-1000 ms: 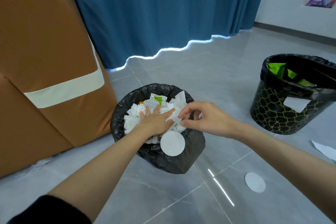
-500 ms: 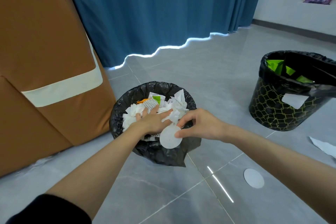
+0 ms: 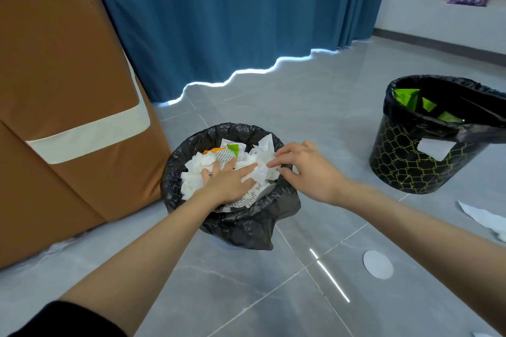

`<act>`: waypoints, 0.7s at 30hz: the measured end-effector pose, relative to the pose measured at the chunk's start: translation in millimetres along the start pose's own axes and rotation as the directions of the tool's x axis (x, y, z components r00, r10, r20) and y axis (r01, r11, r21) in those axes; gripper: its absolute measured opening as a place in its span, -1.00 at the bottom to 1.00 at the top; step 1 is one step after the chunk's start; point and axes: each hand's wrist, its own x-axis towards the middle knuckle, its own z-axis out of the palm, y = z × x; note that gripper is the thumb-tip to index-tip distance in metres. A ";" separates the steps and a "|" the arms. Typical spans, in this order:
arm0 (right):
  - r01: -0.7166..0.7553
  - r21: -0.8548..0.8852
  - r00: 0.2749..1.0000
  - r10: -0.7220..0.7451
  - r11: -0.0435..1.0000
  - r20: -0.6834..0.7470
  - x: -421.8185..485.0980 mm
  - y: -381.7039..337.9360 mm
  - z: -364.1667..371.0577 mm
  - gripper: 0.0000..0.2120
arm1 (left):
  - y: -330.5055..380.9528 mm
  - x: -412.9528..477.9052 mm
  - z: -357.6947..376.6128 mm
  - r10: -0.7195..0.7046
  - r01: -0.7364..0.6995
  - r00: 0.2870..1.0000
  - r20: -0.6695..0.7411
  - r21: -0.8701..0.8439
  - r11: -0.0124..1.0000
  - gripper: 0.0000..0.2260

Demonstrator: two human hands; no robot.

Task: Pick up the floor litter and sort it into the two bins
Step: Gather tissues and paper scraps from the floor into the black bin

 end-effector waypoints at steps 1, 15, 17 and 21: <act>-0.007 0.010 1.000 0.007 1.000 -0.024 0.0 1.0 -0.8 -0.70 | 1.5 -1.7 -0.8 0.003 -0.004 0.999 -0.045 -0.019 1.000 -0.59; -0.455 0.395 0.818 0.550 0.798 -0.170 -41.5 57.0 -12.9 -0.82 | 75.6 -23.6 -33.4 0.201 -0.303 0.732 -0.652 -0.047 0.952 -0.71; -0.521 0.388 0.788 0.604 0.760 -0.125 -57.7 71.1 -12.0 -0.82 | 96.9 -24.4 -32.5 0.261 -0.384 0.725 -0.638 -0.058 0.922 -0.71; -0.641 0.348 0.722 0.692 0.684 -0.029 -94.2 99.0 -10.7 -0.80 | 136.9 -17.2 -13.9 0.380 -0.484 0.723 -0.577 -0.030 0.875 -0.70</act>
